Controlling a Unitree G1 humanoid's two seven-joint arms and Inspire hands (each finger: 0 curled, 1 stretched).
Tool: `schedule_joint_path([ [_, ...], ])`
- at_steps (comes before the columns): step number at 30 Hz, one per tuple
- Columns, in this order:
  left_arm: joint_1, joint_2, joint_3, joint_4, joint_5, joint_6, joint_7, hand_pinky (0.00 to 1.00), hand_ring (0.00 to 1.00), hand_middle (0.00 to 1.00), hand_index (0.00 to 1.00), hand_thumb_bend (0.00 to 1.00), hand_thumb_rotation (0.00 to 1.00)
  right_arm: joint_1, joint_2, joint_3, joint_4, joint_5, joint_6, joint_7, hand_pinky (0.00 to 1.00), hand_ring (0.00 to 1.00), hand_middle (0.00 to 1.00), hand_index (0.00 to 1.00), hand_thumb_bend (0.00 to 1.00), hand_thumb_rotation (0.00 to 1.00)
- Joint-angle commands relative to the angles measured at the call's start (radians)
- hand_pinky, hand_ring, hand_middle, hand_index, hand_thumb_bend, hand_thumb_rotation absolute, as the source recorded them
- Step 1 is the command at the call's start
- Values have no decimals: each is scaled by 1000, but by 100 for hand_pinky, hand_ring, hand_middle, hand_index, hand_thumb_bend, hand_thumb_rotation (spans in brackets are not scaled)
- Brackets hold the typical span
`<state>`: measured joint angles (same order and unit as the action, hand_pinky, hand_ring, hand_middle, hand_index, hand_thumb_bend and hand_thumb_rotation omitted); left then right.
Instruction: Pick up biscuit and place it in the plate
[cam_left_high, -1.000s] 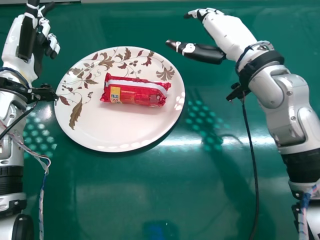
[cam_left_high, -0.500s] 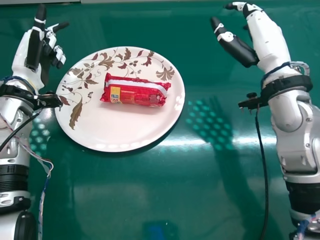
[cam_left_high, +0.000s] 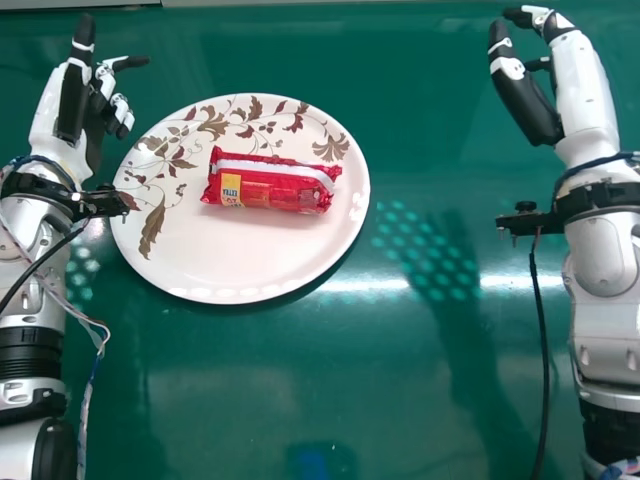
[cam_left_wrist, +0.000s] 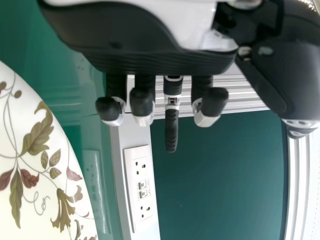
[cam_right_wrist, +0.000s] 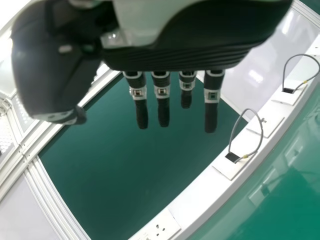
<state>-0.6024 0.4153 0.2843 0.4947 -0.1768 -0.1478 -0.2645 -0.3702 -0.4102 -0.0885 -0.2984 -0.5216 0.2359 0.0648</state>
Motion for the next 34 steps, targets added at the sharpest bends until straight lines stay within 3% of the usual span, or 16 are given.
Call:
schedule_joint_path([
  [1,-3,-8,-3,17,-6,-10,-2,0,0,77,0,100,100,28,-8,-16,-38,0,3,-3,69,82,86,83,58,41],
  [7,-19,-5,-7,35,3,-14,-1,0,0,82,0,100,100,45,-1,-27,-76,11,34,4,59,74,81,80,49,20],
  [16,-35,0,-3,62,1,-14,-8,0,0,69,0,100,100,62,-10,-31,-111,17,74,20,63,78,83,80,46,20],
  [21,-31,1,-6,63,3,-17,-14,0,0,70,0,100,100,82,0,-37,-136,25,76,18,56,71,79,79,48,16],
  [24,-32,0,-7,51,3,-9,-11,0,0,74,0,100,100,87,-1,-38,-148,21,83,20,57,72,79,78,49,13],
  [28,-32,-3,-9,48,6,-7,-6,0,0,71,0,100,100,90,-1,-41,-151,38,89,29,62,77,81,78,49,10],
  [34,-23,-8,-8,54,1,-20,-14,0,0,73,0,100,100,91,-19,-39,-146,21,88,34,59,73,79,77,49,4],
])
